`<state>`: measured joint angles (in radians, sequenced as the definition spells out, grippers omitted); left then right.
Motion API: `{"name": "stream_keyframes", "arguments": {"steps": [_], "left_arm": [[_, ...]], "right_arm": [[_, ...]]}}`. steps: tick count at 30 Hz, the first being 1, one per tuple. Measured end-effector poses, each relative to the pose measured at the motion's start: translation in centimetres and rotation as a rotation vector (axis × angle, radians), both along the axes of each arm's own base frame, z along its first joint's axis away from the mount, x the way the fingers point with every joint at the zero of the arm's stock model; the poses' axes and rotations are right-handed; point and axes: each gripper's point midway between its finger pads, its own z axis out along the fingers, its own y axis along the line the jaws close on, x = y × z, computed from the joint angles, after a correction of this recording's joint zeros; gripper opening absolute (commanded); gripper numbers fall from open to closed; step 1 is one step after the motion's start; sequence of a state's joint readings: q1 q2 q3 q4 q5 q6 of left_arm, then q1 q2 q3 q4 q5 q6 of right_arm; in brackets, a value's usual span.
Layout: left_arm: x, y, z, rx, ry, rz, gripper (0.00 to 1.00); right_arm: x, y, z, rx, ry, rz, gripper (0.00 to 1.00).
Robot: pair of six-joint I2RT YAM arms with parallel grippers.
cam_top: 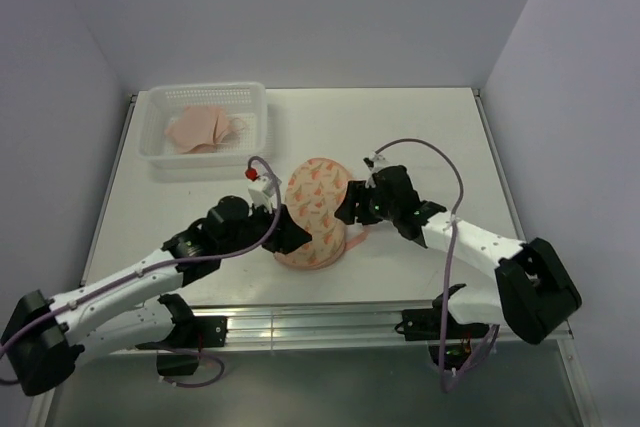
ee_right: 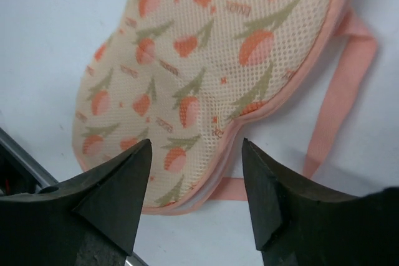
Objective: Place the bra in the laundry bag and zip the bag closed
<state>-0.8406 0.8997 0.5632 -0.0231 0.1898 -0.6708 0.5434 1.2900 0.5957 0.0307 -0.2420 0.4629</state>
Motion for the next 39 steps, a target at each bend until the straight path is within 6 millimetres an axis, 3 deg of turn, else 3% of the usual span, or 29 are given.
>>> {"name": "stream_keyframes", "arguments": {"steps": [1,3,4,9,12,16,21,22,26,29,30,32,33,35,39], "left_arm": [[0.3,-0.5,-0.9,0.024,0.005,0.011,0.56],[1.0,-1.2,-2.6,0.066,0.013,0.033,0.56],[1.3,-1.5,-3.4,0.085,0.014,0.046,0.57],[1.9,-3.5,-7.6,0.217,0.017,0.058,0.58],[1.8,-5.3,-8.9,0.283,-0.005,0.034,0.57],[1.7,-7.8,-9.4,0.343,-0.064,0.012,0.57],[2.5,-9.3,-10.4,0.409,-0.113,0.025,0.55],[2.8,-9.4,-10.9,0.426,-0.116,0.031,0.49],[3.4,-8.9,-12.8,0.496,-0.127,0.049,0.44],[3.8,-8.8,-13.3,0.524,-0.135,0.062,0.35],[4.0,-8.9,-13.2,0.526,-0.14,0.066,0.23],[4.4,-9.2,-13.1,0.527,-0.15,0.075,0.13],[4.5,-9.2,-13.1,0.529,-0.155,0.079,0.0],[4.7,-9.1,-13.1,0.533,-0.161,0.088,0.0],[4.9,-9.1,-12.8,0.517,-0.164,0.107,0.0]], "right_arm": [[0.3,-0.3,1.0,0.015,-0.029,-0.023,0.55],[0.9,-1.3,2.5,0.041,-0.074,-0.082,0.47],[1.3,-2.1,2.9,0.048,-0.091,-0.124,0.37],[1.3,-6.2,2.0,0.044,-0.102,-0.301,0.27],[0.5,-7.5,1.2,0.04,-0.094,-0.352,0.26],[0.2,-8.1,1.5,0.056,-0.116,-0.386,0.26],[-0.2,-8.8,1.7,0.074,-0.139,-0.425,0.26],[-0.3,-8.9,1.7,0.079,-0.141,-0.427,0.26],[-0.5,-8.9,2.3,0.098,-0.159,-0.426,0.26],[-0.6,-8.7,2.5,0.108,-0.16,-0.414,0.27],[-0.6,-8.6,2.5,0.11,-0.158,-0.41,0.27],[-0.7,-8.5,2.4,0.111,-0.154,-0.405,0.27],[-0.8,-8.5,2.4,0.112,-0.152,-0.402,0.27],[-0.8,-8.4,2.2,0.111,-0.146,-0.398,0.28],[-0.8,-8.0,1.7,0.109,-0.127,-0.383,0.44]]}}
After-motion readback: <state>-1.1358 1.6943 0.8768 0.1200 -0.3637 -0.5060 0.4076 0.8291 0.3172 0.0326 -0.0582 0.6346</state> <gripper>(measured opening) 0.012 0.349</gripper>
